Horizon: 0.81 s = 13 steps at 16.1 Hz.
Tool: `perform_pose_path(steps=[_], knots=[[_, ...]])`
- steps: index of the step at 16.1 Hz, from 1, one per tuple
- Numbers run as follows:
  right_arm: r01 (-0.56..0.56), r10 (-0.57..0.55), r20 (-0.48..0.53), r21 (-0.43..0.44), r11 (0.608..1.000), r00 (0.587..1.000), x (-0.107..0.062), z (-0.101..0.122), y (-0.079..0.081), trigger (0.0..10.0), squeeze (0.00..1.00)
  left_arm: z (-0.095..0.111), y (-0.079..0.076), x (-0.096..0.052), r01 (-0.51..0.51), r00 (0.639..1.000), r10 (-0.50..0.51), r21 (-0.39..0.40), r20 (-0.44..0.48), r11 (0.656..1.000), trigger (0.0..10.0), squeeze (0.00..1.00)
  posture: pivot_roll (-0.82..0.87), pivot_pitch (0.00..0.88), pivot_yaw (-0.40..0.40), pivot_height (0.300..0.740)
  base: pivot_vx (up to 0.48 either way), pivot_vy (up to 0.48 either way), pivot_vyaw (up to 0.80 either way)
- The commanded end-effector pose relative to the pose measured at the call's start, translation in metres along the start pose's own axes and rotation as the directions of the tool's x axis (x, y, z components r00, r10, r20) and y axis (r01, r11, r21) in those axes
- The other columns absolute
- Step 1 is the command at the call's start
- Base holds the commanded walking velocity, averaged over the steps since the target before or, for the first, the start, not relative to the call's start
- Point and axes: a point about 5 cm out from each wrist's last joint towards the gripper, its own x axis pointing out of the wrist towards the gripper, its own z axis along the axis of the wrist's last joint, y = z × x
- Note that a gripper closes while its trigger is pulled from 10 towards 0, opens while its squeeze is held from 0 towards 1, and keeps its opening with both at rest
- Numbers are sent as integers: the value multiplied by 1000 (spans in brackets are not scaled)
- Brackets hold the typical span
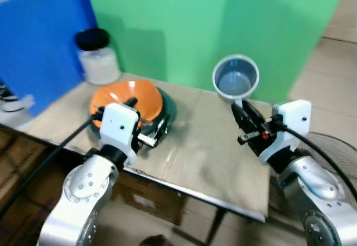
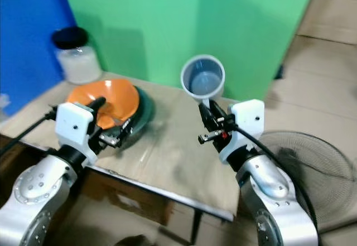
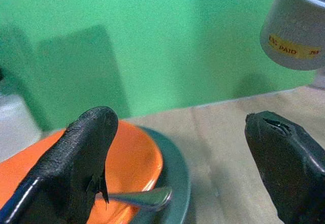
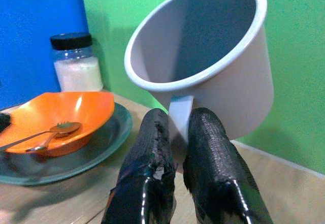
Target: Setting the table
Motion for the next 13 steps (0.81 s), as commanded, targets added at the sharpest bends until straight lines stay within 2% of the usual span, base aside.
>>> perform_pose_path(steps=[1, 7, 10, 13], knots=[[-16, 16, 4, 4, 1000, 1000, -2, 2, 0, 10000, 0, 0, 0, 0, -1, 1000, 1, 7, -3, 1000, 10000, 0, 159, 0, 12, 740, 0, 0, -800], [-11, 11, 5, 14, 1000, 1000, -5, 2, -1, 10000, 0, -1, 0, 0, 2, 1000, -2, 9, 0, 1000, 10000, 0, 157, 0, 13, 740, 0, 0, -800], [73, -73, -25, 11, 997, 997, -7, -4, -8, 10000, 0, -3, 1, 0, -3, 1000, 3, 5, -4, 1000, 10000, 0, 157, 0, 13, 740, 0, 0, -800], [139, -140, -44, -23, 990, 989, -8, -11, -14, 10000, 0, -4, 6, 5, -45, 999, 45, 1, -6, 999, 10000, 0, 149, 0, 15, 740, 0, 0, -800]])
